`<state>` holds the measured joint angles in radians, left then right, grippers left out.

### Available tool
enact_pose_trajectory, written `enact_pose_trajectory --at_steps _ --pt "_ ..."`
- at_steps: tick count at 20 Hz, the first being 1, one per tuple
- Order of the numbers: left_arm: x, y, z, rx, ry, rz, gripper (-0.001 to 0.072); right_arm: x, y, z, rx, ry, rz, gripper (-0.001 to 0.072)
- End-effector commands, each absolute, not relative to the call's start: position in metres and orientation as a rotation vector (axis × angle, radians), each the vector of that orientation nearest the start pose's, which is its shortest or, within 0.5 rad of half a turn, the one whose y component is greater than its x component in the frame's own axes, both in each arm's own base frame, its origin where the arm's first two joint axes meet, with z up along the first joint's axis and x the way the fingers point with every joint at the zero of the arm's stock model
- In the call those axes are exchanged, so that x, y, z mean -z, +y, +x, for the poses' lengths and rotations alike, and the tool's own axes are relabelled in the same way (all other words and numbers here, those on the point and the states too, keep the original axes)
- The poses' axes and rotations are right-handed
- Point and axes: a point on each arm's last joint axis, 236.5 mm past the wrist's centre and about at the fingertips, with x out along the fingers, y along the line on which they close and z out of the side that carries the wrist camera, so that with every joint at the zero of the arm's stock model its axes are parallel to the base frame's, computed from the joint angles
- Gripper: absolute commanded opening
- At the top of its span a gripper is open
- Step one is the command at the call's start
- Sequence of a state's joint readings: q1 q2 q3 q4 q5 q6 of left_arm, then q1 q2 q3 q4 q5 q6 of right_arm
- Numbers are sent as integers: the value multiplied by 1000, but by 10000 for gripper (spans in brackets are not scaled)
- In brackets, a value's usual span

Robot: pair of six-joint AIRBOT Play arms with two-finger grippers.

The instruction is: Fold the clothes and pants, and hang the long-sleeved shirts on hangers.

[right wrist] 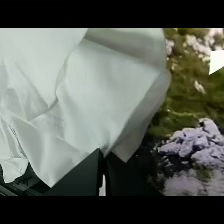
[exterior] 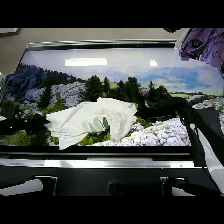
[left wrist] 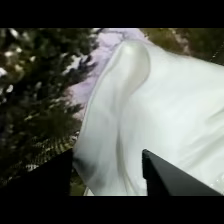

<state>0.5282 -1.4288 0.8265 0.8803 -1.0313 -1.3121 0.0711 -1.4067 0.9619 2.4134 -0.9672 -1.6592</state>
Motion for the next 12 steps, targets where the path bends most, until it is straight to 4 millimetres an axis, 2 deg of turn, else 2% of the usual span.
enact_pose_trajectory --at_steps 1,3,4,5,6,7,9,10,12 --pt "107 40 351 -47 1284 -894 6 32 174 375 -357 1327 760 29" --pt "87 41 374 -20 1217 -879 15 13 167 390 -356 1242 720 29" --pt "69 45 390 -1 1173 -852 14 -4 163 402 -359 1192 684 29" --pt "46 48 406 21 1121 -814 13 -27 159 416 -356 1133 654 29" --pt "15 51 426 45 1052 -766 12 -54 155 430 -364 1066 614 29" --pt "-19 54 444 69 978 -718 12 -91 150 447 -368 976 569 29" --pt "-106 57 476 119 802 -609 12 -173 138 471 -369 798 479 29" --pt "-157 58 486 140 704 -548 12 -216 133 476 -372 709 435 29" --pt "-256 54 484 167 512 -439 13 -304 121 466 -370 534 352 29"
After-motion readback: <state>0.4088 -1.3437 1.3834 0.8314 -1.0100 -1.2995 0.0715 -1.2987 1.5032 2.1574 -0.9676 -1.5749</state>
